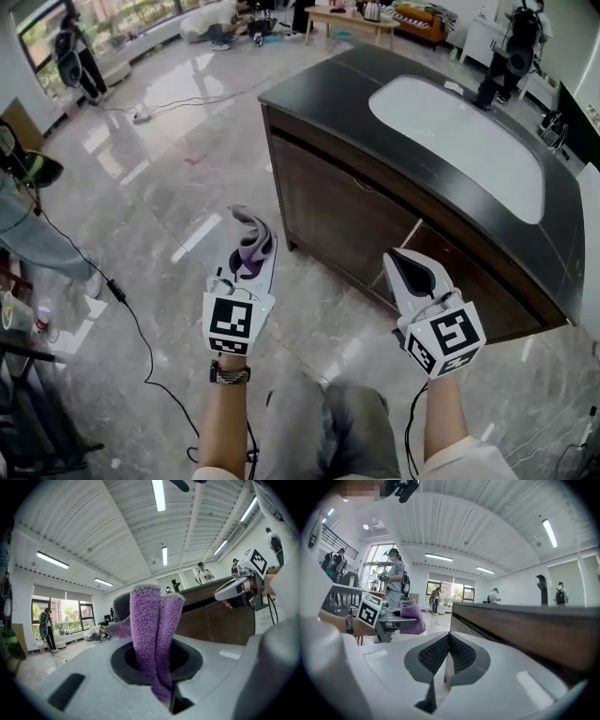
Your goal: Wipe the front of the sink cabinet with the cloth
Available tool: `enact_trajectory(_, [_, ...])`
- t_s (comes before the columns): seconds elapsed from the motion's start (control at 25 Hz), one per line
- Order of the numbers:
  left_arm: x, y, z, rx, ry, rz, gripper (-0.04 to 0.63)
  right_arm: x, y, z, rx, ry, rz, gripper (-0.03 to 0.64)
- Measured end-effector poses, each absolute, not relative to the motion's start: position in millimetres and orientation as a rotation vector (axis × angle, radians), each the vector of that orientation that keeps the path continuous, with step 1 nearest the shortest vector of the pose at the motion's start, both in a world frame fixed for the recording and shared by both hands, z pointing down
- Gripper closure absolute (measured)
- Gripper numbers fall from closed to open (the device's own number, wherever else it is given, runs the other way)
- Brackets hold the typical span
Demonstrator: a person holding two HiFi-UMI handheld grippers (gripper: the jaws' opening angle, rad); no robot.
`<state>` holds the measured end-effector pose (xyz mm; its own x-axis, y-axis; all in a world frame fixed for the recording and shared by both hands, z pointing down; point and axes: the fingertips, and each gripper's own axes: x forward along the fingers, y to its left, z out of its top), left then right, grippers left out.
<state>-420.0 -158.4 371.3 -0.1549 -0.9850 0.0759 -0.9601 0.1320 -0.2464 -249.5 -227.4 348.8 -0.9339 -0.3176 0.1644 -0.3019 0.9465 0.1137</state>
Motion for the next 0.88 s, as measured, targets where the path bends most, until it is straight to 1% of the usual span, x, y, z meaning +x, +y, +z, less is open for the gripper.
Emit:
enact_trajectory(0.12, [-412, -158, 318, -2.007, 2.289, -0.368, 0.543, -253, -223, 281, 0.417, -2.913, -0.137, 0.611])
enact_trajectory(0.36, [-390, -167, 168, -2.054, 2.205, -0.363, 0.543, -243, -228, 123, 0.52, -2.915, -0.162, 0.611])
enact_trajectory(0.48, [-383, -159, 100, -2.068, 2.211, -0.327, 0.543, -237, -216, 53, 0.503, -2.918, -0.163, 0.611])
enact_trajectory(0.68, [-358, -139, 16, -2.123, 2.185, -0.334, 0.543, -218, -192, -37, 0.526, -2.913, -0.138, 0.611])
enact_trajectory(0.88, [-330, -108, -52, -2.165, 2.139, -0.364, 0.543, -194, -158, -103, 0.574, -2.926, -0.086, 0.611])
